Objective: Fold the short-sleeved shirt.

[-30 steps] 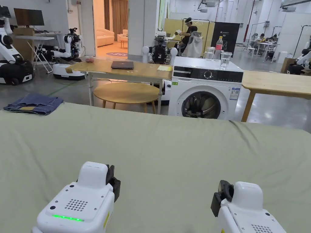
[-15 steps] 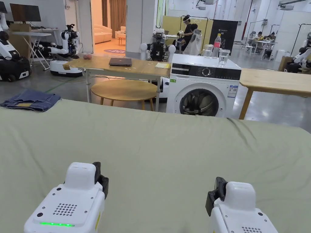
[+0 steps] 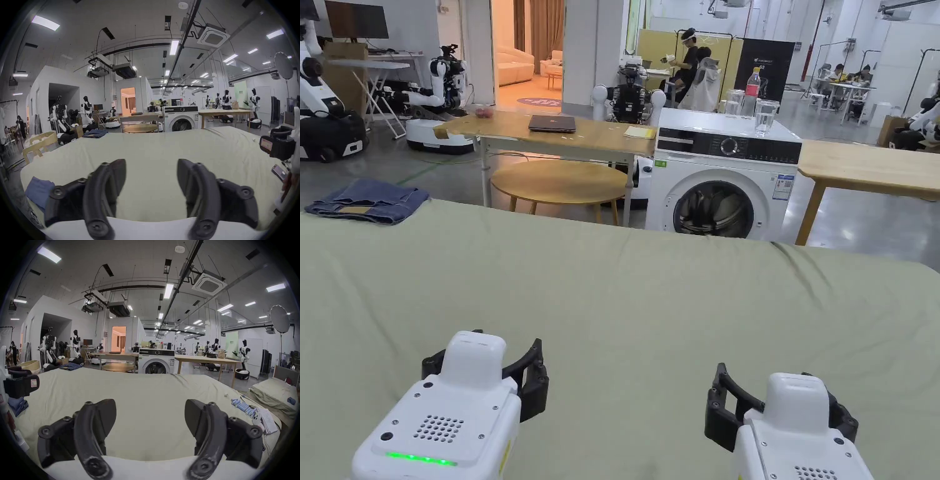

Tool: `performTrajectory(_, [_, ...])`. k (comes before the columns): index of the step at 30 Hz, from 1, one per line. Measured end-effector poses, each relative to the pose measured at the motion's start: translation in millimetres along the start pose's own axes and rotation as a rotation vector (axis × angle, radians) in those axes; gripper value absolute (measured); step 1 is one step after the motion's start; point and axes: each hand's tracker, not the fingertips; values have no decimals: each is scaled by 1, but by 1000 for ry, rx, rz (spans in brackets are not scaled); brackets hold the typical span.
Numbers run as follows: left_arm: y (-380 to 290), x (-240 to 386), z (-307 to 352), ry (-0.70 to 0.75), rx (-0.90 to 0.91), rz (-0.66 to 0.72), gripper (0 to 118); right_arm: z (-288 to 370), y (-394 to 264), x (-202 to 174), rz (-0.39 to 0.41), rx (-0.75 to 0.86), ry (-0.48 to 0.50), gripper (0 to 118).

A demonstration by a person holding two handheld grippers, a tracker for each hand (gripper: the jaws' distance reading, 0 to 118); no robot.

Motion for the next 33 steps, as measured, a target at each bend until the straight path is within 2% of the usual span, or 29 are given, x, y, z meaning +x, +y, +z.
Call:
performTrajectory(2, [-2,-3,1,18,11,45,80,0,0,0,3,0,-14,92])
performTrajectory(5, [-1,-9,2,26,37,115,84,-3,-1,5,-23,-8,16,95])
performTrajectory(11, [2,-15,-1,49,39,127,85,-3,2,5,-37,-2,12,95])
performTrajectory(16, [-1,-10,-4,181,67,22,85,-2,4,4,-14,8,14,95])
performTrajectory(19, [-1,-12,-5,152,52,20,85,-2,5,3,-8,9,11,95])
performTrajectory(21, [0,-13,-6,108,25,9,85,-7,2,0,32,6,-54,95])
performTrajectory(26, [-1,-16,-9,26,-12,-3,85,-14,-1,-2,42,-2,-48,95])
performTrajectory(28, [-3,-17,-9,-34,-7,14,85,-16,-1,-3,34,-17,-53,95])
performTrajectory(30, [-7,-16,-9,-16,-1,18,85,-19,-1,-3,18,-30,-59,95])
performTrajectory(33, [-10,-15,-8,7,2,26,85,-24,-6,5,-47,-54,-13,95])
